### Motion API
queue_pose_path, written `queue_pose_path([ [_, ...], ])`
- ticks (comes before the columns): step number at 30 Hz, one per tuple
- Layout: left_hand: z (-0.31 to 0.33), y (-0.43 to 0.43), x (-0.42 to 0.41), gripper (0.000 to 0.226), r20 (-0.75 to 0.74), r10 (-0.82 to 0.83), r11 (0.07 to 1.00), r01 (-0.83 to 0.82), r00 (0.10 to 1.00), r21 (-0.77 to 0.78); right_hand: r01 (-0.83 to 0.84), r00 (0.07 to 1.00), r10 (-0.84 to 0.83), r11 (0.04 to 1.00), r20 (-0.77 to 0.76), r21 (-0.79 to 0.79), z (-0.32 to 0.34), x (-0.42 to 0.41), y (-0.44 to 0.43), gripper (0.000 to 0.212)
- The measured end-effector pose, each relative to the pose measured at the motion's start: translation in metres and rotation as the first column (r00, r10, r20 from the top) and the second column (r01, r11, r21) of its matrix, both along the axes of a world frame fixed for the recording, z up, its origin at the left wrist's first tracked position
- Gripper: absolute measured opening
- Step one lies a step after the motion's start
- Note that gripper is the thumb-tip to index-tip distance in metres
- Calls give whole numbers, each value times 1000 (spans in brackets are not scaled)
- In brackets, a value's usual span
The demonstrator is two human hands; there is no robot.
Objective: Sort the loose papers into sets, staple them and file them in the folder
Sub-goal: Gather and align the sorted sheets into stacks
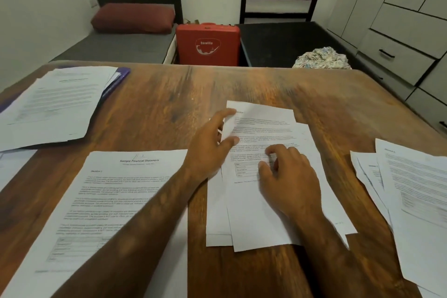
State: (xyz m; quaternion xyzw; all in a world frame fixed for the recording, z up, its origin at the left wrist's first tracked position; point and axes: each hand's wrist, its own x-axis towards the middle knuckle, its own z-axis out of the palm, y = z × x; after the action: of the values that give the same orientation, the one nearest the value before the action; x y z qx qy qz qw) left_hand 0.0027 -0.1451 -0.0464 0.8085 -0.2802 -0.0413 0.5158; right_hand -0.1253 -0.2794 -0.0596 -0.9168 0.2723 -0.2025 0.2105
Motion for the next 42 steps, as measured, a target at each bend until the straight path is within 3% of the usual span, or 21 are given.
queue_pose_path([
  [4,30,18,8,54,-152,-15,975,-20,988,-223,88,988,-83,996,134,-34,19,-1,-9,54],
  [5,40,24,9,53,-234,-35,954,-37,972,-297,88,984,-88,996,153,4,26,0,-13,60],
  [7,54,39,10,49,-365,-80,917,-76,928,-393,33,974,-89,966,209,255,36,5,-19,71],
  [9,63,52,10,47,-449,-95,905,-111,888,-411,-88,947,-119,799,300,594,45,10,-19,74],
  [11,65,67,8,47,-450,-56,924,-125,891,-362,-228,933,-108,556,342,799,47,14,-11,60],
  [12,63,76,8,47,-409,1,946,-133,912,-295,-268,942,-45,497,333,825,46,15,-3,49],
  [14,60,89,8,44,-274,115,980,-153,955,-124,-260,961,68,557,269,789,45,13,1,33],
  [17,57,146,10,39,27,337,929,-337,941,155,-268,960,106,615,259,742,36,16,20,27],
  [18,55,161,16,39,152,358,854,-389,921,346,-266,959,95,617,265,741,34,15,18,27],
  [20,47,204,19,62,315,364,527,-473,877,706,-252,965,114,644,236,722,28,14,27,26],
  [21,41,223,19,82,311,366,410,-452,877,792,-252,966,125,656,227,711,24,12,29,26],
  [22,35,238,17,98,290,365,366,-423,885,829,-257,965,135,670,226,696,21,10,32,26],
  [24,20,256,12,105,262,365,382,-401,893,833,-254,965,139,698,221,669,20,8,36,26],
  [31,14,233,3,59,326,392,482,-494,860,723,-257,964,154,743,215,618,16,8,35,31],
  [36,10,218,0,30,247,467,613,-513,849,601,-265,962,164,761,219,592,15,8,35,32],
  [42,29,237,6,23,56,471,767,-439,881,468,-270,961,169,747,220,607,15,10,33,32],
])
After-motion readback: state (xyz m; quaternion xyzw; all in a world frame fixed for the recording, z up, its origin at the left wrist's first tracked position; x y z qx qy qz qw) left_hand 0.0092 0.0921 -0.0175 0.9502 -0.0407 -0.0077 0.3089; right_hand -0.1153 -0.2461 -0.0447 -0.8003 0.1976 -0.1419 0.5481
